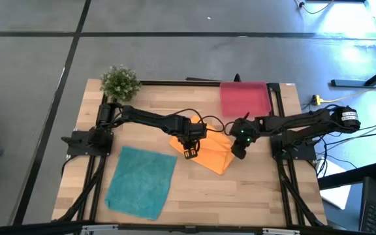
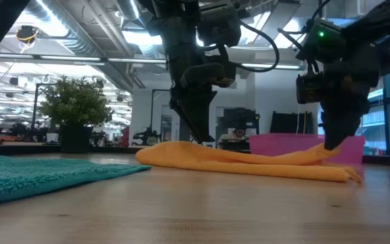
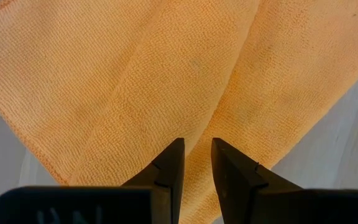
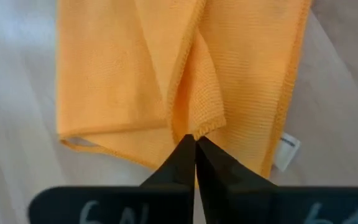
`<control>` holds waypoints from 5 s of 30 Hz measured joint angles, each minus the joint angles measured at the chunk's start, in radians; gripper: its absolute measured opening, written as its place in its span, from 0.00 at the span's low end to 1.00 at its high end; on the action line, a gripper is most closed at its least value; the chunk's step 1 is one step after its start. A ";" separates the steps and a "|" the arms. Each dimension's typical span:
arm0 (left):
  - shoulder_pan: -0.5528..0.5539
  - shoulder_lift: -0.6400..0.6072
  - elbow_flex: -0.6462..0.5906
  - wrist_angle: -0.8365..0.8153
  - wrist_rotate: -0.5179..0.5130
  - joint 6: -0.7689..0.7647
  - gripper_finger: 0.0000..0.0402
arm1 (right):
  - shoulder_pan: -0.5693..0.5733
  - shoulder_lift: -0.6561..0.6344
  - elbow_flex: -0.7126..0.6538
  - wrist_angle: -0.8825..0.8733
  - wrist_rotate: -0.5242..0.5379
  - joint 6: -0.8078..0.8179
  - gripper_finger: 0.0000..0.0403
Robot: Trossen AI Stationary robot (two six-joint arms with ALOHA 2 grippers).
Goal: Roll microfiber towels into tight, uniform cylinder then place into a basket
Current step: Fold the orange microfiber towel
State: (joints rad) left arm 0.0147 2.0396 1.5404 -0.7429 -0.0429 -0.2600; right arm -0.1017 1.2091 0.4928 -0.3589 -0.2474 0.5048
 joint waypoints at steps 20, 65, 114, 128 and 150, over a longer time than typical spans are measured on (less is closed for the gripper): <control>0.021 0.000 0.000 -0.035 0.000 0.000 0.18 | 0.000 -0.002 0.148 -0.482 0.043 0.142 0.00; 0.352 0.004 -0.126 0.089 0.583 -0.205 0.18 | 0.000 -0.001 0.140 -0.453 0.071 0.201 0.00; 0.287 0.004 -0.149 0.310 0.557 -0.122 0.01 | 0.000 -0.001 0.140 -0.452 0.097 0.199 0.01; 0.313 0.004 -0.100 0.489 0.678 0.000 0.00 | 0.000 -0.001 0.140 -0.444 0.108 0.198 0.01; 0.303 0.004 0.107 0.171 0.223 0.473 0.00 | 0.000 -0.001 0.274 -0.570 0.153 0.225 0.00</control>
State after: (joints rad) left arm 0.3176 2.0438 1.6470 -0.5719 0.1797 0.2130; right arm -0.1014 1.2083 0.7664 -0.9293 -0.0949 0.7300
